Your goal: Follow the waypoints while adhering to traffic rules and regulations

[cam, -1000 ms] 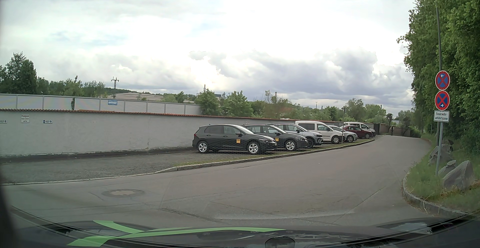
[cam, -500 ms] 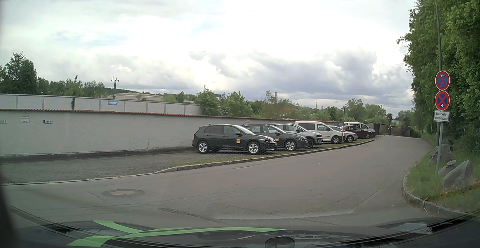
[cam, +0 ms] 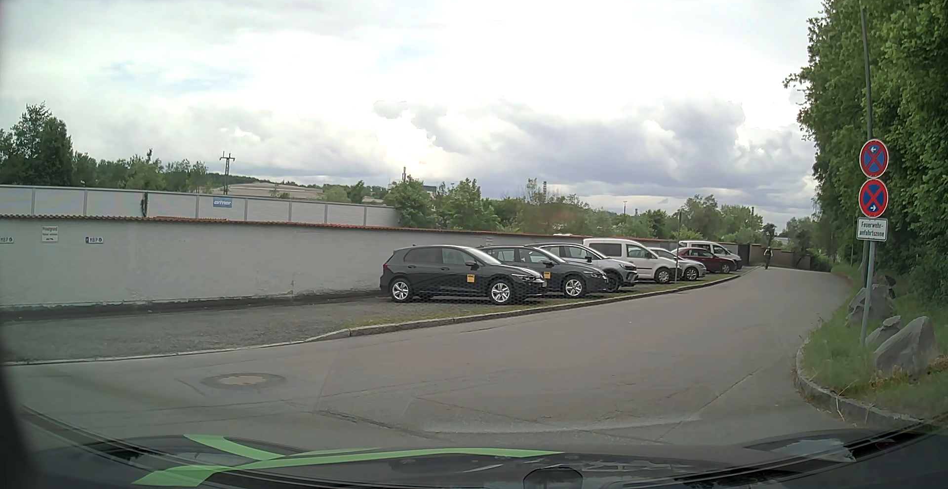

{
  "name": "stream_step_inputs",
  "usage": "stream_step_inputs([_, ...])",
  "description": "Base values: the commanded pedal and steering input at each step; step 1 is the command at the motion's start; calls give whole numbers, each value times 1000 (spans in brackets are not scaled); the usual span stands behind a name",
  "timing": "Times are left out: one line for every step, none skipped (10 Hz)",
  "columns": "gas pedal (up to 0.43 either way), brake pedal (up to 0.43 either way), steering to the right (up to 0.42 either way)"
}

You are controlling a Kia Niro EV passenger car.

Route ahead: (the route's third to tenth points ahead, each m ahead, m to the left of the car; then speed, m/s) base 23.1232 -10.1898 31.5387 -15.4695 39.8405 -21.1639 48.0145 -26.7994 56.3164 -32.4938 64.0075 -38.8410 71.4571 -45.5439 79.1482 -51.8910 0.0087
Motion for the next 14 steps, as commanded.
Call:
stream_step_inputs([0, 195, 906])
stream_step_inputs([0, 195, 900])
stream_step_inputs([0, 195, 889])
stream_step_inputs([0, 189, 879])
stream_step_inputs([0, 189, 865])
stream_step_inputs([0, 189, 856])
stream_step_inputs([0, 183, 847])
stream_step_inputs([0, 183, 836])
stream_step_inputs([0, 183, 826])
stream_step_inputs([0, 177, 810])
stream_step_inputs([0, 177, 795])
stream_step_inputs([0, 177, 789])
stream_step_inputs([0, 171, 787])
stream_step_inputs([0, 171, 786])
